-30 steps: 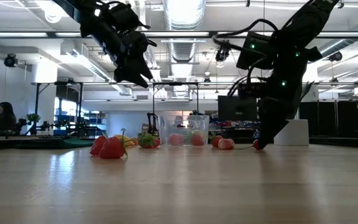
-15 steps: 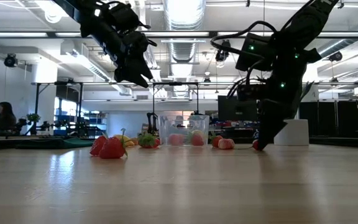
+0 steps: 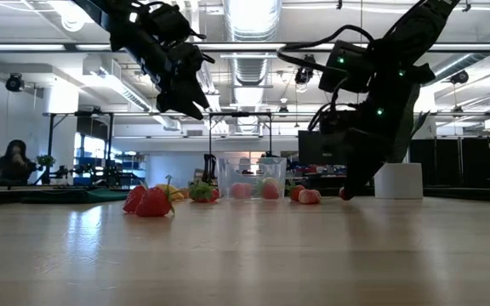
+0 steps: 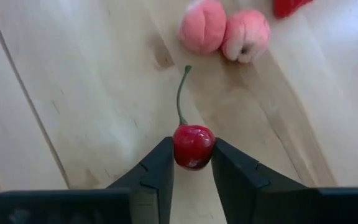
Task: Pick and placing Produce into tupperware
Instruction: Put the red cherry into the transparent bin
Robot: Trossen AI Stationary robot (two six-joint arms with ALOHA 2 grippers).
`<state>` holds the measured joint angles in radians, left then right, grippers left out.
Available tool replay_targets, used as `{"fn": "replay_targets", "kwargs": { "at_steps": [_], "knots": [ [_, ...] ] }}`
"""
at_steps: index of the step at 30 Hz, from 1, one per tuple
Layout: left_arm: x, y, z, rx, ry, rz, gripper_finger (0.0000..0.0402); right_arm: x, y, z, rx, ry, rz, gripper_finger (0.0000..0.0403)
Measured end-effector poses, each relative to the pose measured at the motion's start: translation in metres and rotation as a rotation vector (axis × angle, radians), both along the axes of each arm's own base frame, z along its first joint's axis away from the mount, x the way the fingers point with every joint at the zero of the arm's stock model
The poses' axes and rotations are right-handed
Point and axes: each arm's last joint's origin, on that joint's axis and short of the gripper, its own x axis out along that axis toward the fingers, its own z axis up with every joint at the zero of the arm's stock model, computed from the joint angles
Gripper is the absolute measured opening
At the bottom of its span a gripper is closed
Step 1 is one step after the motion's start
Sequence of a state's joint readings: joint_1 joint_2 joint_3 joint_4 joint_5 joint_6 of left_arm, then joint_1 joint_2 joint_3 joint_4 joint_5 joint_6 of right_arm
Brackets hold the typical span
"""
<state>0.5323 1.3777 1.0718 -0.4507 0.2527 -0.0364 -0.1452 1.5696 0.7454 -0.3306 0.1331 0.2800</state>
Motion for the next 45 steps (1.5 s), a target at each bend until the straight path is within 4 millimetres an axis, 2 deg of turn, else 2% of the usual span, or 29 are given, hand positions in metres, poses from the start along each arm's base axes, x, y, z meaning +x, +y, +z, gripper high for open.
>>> {"fn": "replay_targets", "kwargs": {
  "at_steps": [3, 7, 12, 15, 21, 25, 28, 32, 37, 42, 45],
  "knots": [
    [0.000, 0.000, 0.000, 0.000, 0.000, 0.000, 0.0228, 0.007, -0.001, 0.010, 0.003, -0.039, -0.017, 0.0088],
    [0.000, 0.000, 0.000, -0.001, 0.000, 0.000, 0.0228, 0.026, -0.008, 0.041, -0.009, -0.153, -0.040, 0.0088],
    [0.000, 0.000, 0.000, -0.002, 0.002, 0.001, 0.0228, 0.048, -0.034, 0.080, -0.105, -0.256, -0.006, 0.0095],
    [0.000, 0.000, 0.000, -0.004, 0.004, 0.001, 0.0228, 0.057, -0.055, 0.083, -0.145, -0.233, 0.033, 0.0099],
    [0.000, 0.000, -0.001, 0.000, 0.008, 0.014, 0.0228, 0.085, -0.100, 0.078, -0.066, -0.261, 0.056, 0.0095],
    [-0.001, 0.000, -0.001, 0.001, 0.017, 0.024, 0.0228, 0.106, -0.116, 0.071, -0.041, -0.201, 0.064, 0.0093],
    [-0.001, 0.000, -0.001, -0.001, 0.021, 0.024, 0.0228, 0.114, -0.123, 0.065, -0.008, -0.125, 0.056, 0.0106],
    [-0.002, 0.000, -0.004, -0.001, 0.027, 0.027, 0.0228, 0.117, -0.126, 0.060, 0.007, -0.035, 0.055, 0.0144],
    [-0.004, -0.001, -0.015, -0.015, 0.054, 0.028, 0.0228, 0.112, -0.124, 0.071, -0.030, -0.030, 0.027, 0.0200],
    [-0.006, -0.003, -0.023, -0.029, 0.078, 0.028, 0.0228, 0.093, -0.117, 0.090, -0.047, -0.033, 0.029, 0.0235],
    [-0.006, -0.002, -0.022, -0.024, 0.070, 0.028, 0.0228, 0.075, -0.109, 0.085, -0.028, 0.007, 0.027, 0.0243]
  ]
}}
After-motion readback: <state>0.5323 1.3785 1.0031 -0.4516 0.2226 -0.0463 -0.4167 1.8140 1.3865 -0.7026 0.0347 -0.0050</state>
